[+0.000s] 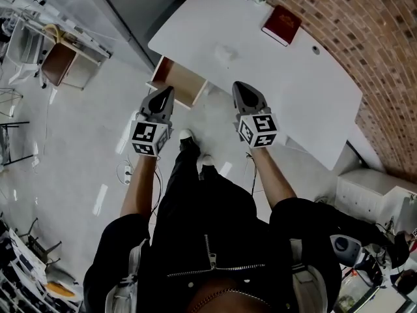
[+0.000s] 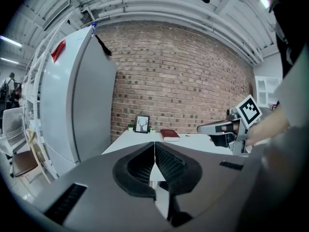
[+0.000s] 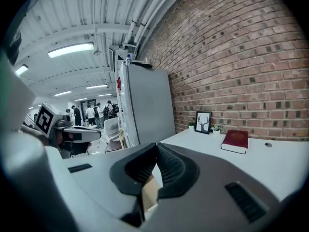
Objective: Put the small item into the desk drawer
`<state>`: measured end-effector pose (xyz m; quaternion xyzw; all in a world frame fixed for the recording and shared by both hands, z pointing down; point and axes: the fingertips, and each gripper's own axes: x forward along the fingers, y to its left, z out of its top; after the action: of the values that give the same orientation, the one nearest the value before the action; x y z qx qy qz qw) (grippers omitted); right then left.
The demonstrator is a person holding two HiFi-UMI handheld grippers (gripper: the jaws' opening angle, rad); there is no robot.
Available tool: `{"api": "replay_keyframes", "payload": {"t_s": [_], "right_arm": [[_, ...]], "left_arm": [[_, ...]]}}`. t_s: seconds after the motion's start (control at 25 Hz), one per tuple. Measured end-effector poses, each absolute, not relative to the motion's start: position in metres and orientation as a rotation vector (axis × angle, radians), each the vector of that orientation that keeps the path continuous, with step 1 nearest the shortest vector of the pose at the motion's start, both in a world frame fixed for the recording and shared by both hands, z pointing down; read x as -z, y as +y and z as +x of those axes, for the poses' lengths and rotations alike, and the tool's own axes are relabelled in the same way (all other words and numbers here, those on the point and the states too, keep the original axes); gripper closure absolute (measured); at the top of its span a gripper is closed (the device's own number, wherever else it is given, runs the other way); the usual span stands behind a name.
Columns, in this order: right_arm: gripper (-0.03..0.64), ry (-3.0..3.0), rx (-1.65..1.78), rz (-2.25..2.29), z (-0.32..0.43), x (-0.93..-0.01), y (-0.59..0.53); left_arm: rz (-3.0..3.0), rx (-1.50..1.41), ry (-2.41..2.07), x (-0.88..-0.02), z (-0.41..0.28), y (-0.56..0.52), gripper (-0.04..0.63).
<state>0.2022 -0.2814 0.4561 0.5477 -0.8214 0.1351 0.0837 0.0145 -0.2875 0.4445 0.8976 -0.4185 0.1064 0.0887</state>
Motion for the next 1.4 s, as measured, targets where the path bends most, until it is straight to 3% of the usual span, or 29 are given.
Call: {"api": "replay_keyframes", "payload": {"t_s": [0.24, 0.48, 0.76, 1.4], "right_arm": [[0.587, -2.428, -0.385, 1.572, 0.197, -0.477, -0.304], [0.475, -2.373, -0.326, 1.432, 0.187, -0.506, -0.334], [0.400, -2.284, -0.318, 1.350, 0.187, -0.543, -0.372], [0.321, -1.969, -0.333, 1.156, 0.204, -0.641, -0.451]], "left_arm": [[2.657, -0.334, -1.208, -0.462, 0.015, -0.310, 0.574], [2.637, -0.345, -1.200, -0.475, 0.009, -0.328, 0.574], [2.593, -0.360, -1.229, -0.489, -0.013, -0.342, 0.574], [2.523, -0.419, -1.253, -0.512, -0.054, -0.355, 0.574]]}}
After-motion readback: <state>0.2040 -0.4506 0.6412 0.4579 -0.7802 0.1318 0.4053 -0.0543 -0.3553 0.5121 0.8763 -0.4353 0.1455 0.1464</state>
